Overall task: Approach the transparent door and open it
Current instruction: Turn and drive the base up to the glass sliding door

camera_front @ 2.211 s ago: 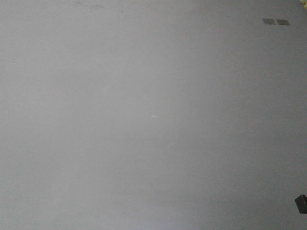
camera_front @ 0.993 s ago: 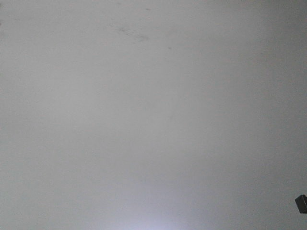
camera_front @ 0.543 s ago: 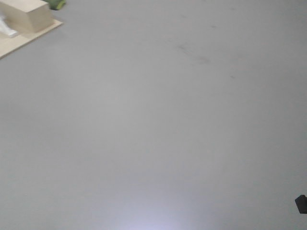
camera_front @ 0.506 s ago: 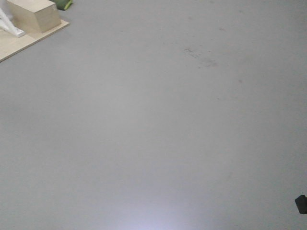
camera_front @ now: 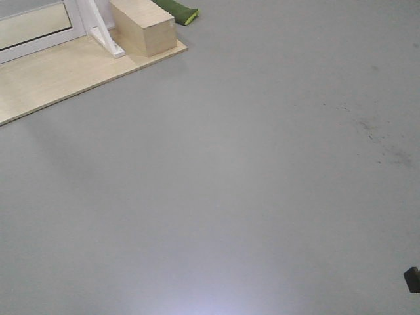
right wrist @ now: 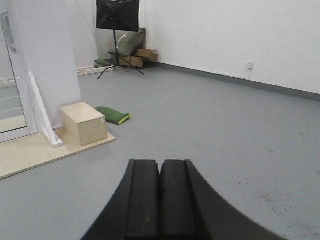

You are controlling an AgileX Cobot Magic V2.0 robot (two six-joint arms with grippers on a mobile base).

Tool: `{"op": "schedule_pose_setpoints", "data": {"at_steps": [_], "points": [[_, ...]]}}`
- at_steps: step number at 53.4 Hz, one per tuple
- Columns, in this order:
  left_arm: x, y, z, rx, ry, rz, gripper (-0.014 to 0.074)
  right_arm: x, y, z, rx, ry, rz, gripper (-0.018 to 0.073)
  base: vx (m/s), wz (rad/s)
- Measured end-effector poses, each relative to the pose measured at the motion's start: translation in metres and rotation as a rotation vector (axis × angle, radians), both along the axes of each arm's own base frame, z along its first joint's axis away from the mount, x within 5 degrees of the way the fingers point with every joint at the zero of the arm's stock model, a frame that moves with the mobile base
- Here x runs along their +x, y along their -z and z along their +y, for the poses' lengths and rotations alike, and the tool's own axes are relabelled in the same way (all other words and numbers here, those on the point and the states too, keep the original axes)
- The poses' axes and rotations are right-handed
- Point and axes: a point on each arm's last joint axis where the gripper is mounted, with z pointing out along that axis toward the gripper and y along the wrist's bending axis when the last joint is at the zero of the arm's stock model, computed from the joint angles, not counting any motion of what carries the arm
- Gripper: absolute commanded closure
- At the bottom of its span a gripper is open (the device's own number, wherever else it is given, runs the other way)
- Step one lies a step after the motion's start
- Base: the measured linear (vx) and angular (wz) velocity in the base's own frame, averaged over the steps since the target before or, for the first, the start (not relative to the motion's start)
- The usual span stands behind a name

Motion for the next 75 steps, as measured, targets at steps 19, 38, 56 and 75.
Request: {"op": "schedule_pose_setpoints", "data": {"at_steps": [19, 38, 56, 75], "points": [[0.0000, 0.0000, 0.0000, 0.000, 0.000, 0.000, 0.0602, 0.0000, 0.0000, 0.0000, 0.000, 0.000, 0.000, 0.0568, 0.75, 0.38], [0.0000, 0.0000, 0.0000, 0.000, 0.000, 0.000, 0.0602, 0.0000, 0.0000, 0.0000, 0.000, 0.000, 0.000, 0.0568, 0.77, 0.35], [0.0000, 0.0000, 0.0000, 0.000, 0.000, 0.000, 0.0602, 0.0000, 0.0000, 0.0000, 0.000, 0.000, 0.000, 0.0568, 0.77, 0.25], [0.0000, 0.0000, 0.0000, 0.000, 0.000, 0.000, 0.0602, 0.0000, 0.0000, 0.0000, 0.000, 0.000, 0.000, 0.0568, 0.72, 0.17]]}}
